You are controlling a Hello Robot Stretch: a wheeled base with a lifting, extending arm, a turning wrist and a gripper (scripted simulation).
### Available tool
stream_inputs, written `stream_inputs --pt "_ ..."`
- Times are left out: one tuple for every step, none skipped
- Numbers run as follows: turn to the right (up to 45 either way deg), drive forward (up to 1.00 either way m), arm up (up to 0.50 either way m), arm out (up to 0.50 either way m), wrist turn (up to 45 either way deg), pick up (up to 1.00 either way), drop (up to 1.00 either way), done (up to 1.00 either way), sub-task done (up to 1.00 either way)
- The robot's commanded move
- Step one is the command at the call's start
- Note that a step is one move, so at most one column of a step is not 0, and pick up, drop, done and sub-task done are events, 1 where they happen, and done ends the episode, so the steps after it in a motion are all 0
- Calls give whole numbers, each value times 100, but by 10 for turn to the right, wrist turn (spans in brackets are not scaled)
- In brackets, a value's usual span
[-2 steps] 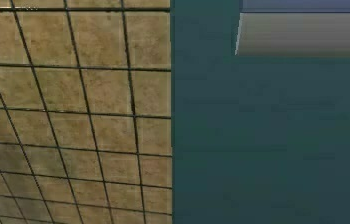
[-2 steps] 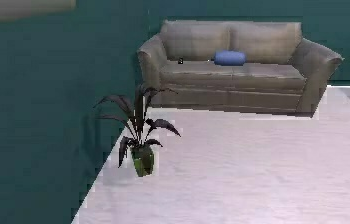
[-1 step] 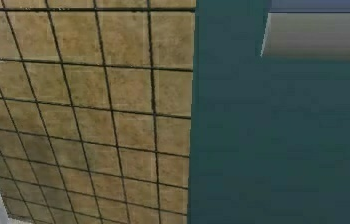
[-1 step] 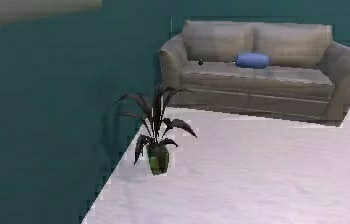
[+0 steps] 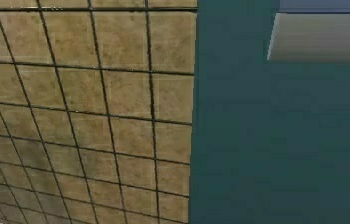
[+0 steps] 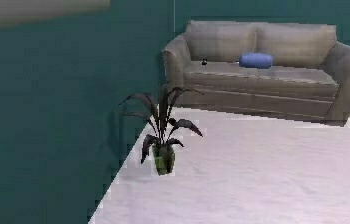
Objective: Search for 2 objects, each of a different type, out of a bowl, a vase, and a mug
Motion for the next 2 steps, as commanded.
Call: stream_inputs --pt "-450 0 0 0 0 0 0 0 0" --pt "-300 0 0 0 0 0 0 0 0"
